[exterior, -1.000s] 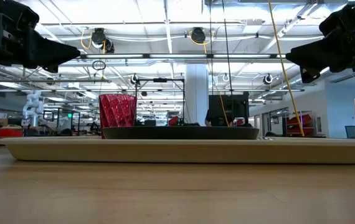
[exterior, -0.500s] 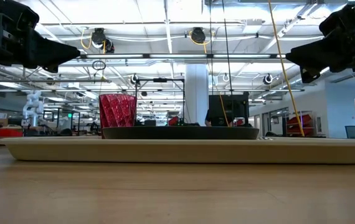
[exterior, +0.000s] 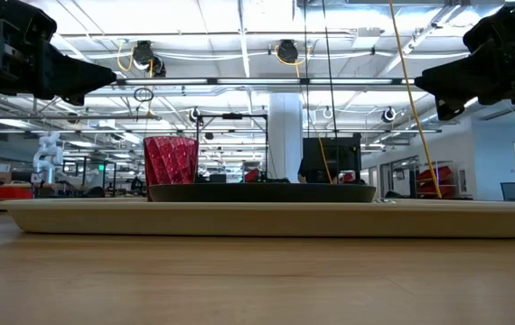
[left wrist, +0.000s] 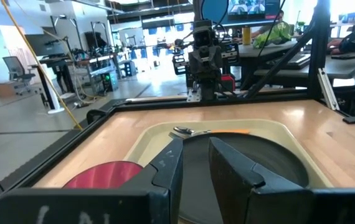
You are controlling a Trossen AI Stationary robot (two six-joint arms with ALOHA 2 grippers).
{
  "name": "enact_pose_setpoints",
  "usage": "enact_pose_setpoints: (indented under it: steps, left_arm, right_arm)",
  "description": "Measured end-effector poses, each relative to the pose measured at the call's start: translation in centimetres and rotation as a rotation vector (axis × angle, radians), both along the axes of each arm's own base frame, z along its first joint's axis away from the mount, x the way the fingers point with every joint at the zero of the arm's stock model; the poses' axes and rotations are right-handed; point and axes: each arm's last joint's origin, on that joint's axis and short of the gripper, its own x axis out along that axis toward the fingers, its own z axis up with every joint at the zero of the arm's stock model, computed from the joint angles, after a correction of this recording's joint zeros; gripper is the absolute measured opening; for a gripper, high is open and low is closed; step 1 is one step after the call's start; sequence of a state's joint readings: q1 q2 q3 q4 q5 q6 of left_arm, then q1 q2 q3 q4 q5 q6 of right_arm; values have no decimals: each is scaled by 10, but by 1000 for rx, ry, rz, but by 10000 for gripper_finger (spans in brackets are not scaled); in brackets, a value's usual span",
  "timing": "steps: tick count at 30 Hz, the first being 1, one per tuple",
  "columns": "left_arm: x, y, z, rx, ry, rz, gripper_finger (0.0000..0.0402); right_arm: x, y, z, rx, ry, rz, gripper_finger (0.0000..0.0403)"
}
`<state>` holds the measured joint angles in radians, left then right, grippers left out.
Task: Pick and place plate/cup/fork/spoon on tray
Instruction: Return to Home Position
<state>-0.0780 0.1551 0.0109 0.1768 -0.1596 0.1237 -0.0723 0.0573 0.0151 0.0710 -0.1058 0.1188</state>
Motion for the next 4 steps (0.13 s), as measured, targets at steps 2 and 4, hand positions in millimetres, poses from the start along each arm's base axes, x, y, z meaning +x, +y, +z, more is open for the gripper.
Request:
enact_pose_setpoints:
  steps: [2, 4]
  left_arm:
    - [0, 0, 0, 0, 0, 0, 81]
    - [0, 0, 0, 0, 0, 0, 81]
  right_arm:
    - [0, 0, 0, 0, 0, 0, 70]
    - [0, 0, 0, 0, 0, 0, 70]
